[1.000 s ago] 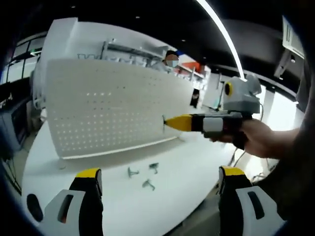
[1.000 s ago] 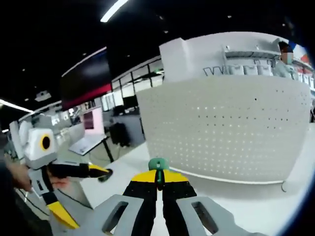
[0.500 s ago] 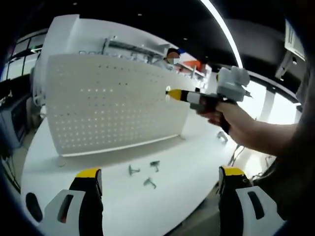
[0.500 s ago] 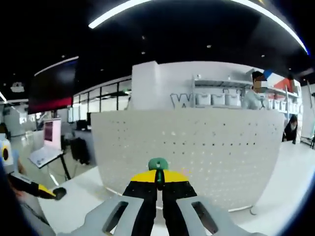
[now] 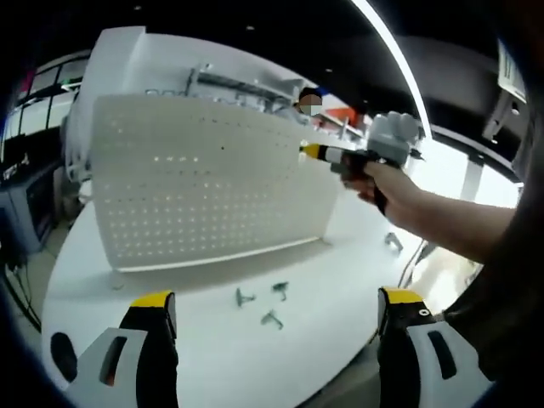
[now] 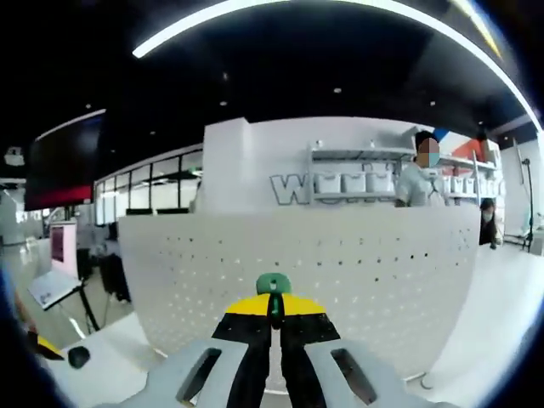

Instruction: Insert the hook assembly into the mounting plate slot until the hook locks in place.

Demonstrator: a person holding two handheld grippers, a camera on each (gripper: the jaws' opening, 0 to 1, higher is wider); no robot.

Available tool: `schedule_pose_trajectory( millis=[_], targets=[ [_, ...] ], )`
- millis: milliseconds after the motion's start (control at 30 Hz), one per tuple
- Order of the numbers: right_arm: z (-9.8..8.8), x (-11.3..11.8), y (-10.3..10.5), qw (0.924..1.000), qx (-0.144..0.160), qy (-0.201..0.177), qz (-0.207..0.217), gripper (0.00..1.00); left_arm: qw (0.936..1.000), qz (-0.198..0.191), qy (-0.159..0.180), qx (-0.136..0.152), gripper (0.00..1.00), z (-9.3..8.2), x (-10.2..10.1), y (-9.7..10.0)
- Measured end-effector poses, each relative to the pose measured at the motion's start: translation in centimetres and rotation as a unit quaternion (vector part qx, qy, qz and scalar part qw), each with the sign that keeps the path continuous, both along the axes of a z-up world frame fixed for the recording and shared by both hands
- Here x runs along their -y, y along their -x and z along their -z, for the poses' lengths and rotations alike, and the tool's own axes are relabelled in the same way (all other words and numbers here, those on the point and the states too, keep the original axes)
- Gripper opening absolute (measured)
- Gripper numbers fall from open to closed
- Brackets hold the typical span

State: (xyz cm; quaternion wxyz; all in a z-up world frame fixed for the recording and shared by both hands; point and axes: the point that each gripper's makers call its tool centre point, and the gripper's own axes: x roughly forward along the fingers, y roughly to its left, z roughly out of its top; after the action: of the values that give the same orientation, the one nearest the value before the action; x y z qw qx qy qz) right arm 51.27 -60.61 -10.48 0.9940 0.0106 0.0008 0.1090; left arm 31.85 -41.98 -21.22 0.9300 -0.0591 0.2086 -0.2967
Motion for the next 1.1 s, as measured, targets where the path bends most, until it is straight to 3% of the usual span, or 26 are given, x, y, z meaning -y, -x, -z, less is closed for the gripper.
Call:
schedule_pose_trajectory(
  millis=[267, 500, 1100],
  targets=[
    [-2.1, 0.9, -3.1, 0.9997, 0.022, -0.004, 0.013, 0.00, 1.0000, -0.008, 0.003, -0.005, 1.00, 0.1, -0.3, -0.6],
    [-2.9, 1.6, -5.3, 0.9990, 0.032, -0.010, 0.030, 0.00, 0.9999, -0.010, 0.002, -0.004, 1.00, 0.2, -0.4, -1.3],
    [-1.6, 3.0, -8.2, 0.9974, 0.031, -0.005, 0.064, 0.00, 0.9992, -0.035, 0.005, -0.017, 1.00, 1.1, -2.0, -1.8]
  ],
)
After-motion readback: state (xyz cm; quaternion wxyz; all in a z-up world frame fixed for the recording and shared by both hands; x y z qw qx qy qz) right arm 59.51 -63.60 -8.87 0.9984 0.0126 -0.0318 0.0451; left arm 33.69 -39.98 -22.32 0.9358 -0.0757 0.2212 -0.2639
